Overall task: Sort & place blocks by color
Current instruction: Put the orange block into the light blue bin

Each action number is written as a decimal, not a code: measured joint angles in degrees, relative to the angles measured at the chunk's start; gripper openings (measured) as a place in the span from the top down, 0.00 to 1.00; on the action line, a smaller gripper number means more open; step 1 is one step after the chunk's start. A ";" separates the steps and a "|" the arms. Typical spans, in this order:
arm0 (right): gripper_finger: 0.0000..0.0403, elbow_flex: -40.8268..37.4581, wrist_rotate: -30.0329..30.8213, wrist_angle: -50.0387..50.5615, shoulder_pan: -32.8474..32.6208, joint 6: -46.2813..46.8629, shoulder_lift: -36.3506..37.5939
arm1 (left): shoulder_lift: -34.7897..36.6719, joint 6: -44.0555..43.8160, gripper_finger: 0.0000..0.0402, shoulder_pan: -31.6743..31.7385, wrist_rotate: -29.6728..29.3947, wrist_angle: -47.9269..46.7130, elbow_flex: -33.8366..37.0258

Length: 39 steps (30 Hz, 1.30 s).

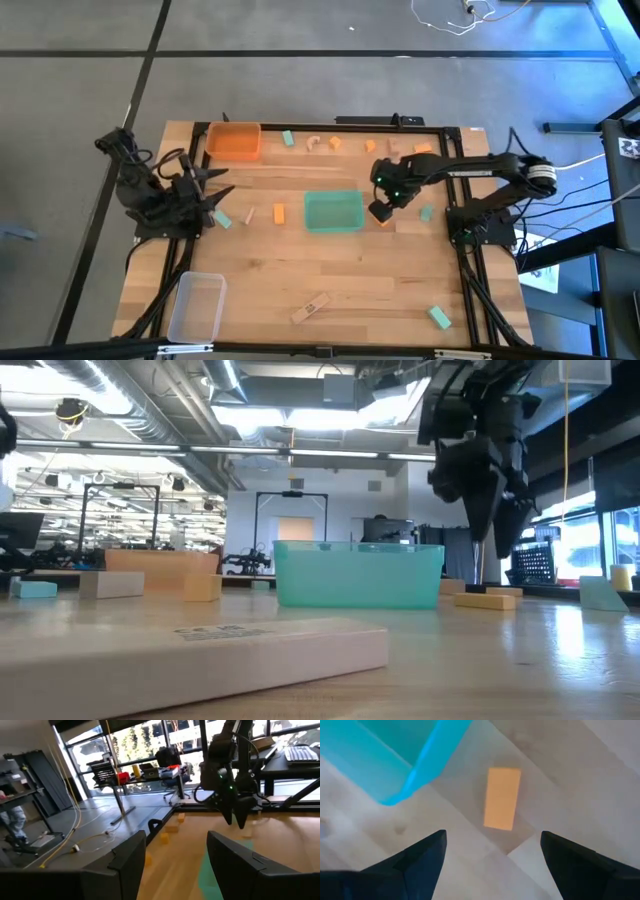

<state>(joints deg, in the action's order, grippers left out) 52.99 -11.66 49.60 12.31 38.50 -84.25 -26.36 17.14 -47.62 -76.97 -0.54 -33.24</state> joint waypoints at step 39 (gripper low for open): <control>0.20 0.02 4.63 -5.27 -3.22 1.53 -10.59 | -25.45 -38.65 0.50 31.44 51.17 -61.73 -34.70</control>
<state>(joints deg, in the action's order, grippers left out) 53.01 -7.03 44.34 9.09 40.04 -94.84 -51.81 -21.52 -16.18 -25.80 -62.26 -67.94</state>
